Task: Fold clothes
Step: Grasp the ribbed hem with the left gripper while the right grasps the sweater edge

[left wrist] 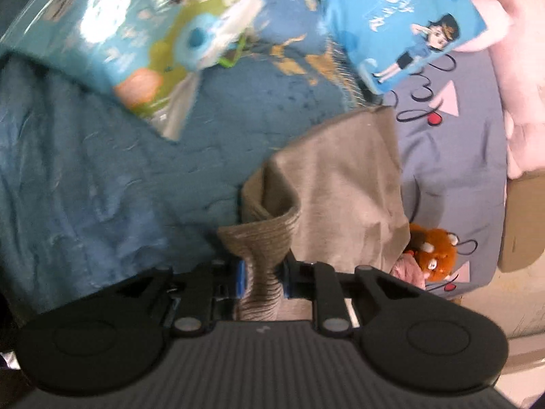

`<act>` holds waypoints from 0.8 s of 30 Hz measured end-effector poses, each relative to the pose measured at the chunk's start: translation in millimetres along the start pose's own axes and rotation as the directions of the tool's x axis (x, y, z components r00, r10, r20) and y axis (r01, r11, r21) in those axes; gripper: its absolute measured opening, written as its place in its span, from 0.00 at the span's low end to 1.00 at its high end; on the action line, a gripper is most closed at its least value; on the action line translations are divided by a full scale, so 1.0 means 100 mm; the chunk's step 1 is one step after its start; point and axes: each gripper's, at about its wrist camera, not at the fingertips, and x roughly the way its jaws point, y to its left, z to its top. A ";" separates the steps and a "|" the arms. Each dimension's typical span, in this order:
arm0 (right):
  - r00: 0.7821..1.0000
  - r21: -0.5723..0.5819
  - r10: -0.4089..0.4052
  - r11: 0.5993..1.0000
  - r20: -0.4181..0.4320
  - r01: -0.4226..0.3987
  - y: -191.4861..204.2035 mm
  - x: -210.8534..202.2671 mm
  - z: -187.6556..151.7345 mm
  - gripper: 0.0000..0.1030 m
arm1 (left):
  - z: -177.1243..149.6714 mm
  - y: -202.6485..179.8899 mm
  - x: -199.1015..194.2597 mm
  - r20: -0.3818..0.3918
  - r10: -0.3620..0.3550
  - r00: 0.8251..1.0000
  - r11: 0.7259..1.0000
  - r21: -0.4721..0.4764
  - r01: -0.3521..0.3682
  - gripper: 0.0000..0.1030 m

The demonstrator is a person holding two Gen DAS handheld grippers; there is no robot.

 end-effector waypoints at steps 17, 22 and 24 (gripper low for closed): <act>1.000 -0.225 0.011 0.974 0.016 -0.007 0.38 -0.38 0.03 0.10 | -0.24 -0.73 -0.45 0.126 0.119 0.985 0.871 0.463 -0.165 0.17; 0.998 -0.255 0.057 0.965 -0.002 -0.056 0.48 -0.72 -0.03 0.10 | -0.34 -0.81 -0.82 0.110 0.077 0.991 0.852 0.510 -0.123 0.17; 0.997 -0.273 0.072 0.959 -0.023 -0.075 0.51 -0.89 -0.09 0.10 | -0.40 -0.82 -1.00 0.100 0.056 0.993 0.843 0.528 -0.101 0.17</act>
